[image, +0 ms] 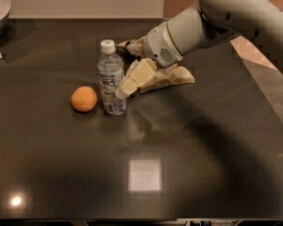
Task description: Knock blue plastic bottle over
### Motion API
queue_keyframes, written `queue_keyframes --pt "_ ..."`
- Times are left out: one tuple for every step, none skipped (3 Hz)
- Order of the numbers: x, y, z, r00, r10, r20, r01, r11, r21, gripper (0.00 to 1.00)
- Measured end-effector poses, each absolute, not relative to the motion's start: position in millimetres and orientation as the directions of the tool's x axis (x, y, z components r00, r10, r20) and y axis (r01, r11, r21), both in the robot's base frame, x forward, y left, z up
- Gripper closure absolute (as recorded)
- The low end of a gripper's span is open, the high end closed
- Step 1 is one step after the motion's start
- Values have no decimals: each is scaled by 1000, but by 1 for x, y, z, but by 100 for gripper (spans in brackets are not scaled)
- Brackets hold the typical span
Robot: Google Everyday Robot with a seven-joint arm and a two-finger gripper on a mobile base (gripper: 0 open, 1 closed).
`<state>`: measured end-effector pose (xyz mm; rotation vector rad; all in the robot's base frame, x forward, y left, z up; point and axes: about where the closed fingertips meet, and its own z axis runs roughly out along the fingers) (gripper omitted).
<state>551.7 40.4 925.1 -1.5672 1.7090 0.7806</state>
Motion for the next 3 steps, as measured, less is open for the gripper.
queue_keyframes --pt "552 47 925 -41 -578 -815 -996 87 -12 16" --pt "553 49 928 -45 -565 -824 -996 86 -4 40" --pt "552 46 936 -58 -550 -833 -995 97 5 64"
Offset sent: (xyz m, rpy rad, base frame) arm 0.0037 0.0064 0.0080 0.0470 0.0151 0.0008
